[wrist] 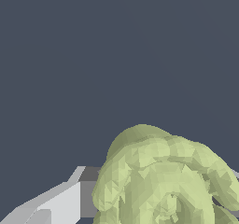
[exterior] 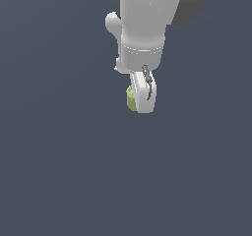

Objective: Pick up the object and move it to a goal position.

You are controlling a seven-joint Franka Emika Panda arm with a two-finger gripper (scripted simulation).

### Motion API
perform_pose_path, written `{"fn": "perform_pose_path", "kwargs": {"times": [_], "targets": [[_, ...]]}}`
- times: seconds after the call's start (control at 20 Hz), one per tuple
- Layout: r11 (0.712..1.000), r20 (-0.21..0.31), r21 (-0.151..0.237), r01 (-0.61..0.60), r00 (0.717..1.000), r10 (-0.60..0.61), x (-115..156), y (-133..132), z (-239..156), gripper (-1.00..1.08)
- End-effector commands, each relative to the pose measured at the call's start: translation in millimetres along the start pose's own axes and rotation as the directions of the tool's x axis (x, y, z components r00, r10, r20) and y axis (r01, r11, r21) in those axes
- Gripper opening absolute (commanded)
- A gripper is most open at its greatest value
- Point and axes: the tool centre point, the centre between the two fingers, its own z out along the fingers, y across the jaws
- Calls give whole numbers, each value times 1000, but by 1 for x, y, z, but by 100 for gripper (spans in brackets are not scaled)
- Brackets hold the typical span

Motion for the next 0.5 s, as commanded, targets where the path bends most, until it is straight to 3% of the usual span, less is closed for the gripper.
{"fn": "perform_pose_path", "kwargs": {"times": [0.0,0.45], "targets": [[1000,0,-1,0,1000,0,7,2,-28,-100],[1000,-1,-1,2,1000,-2,22,5,-99,-100]]}}
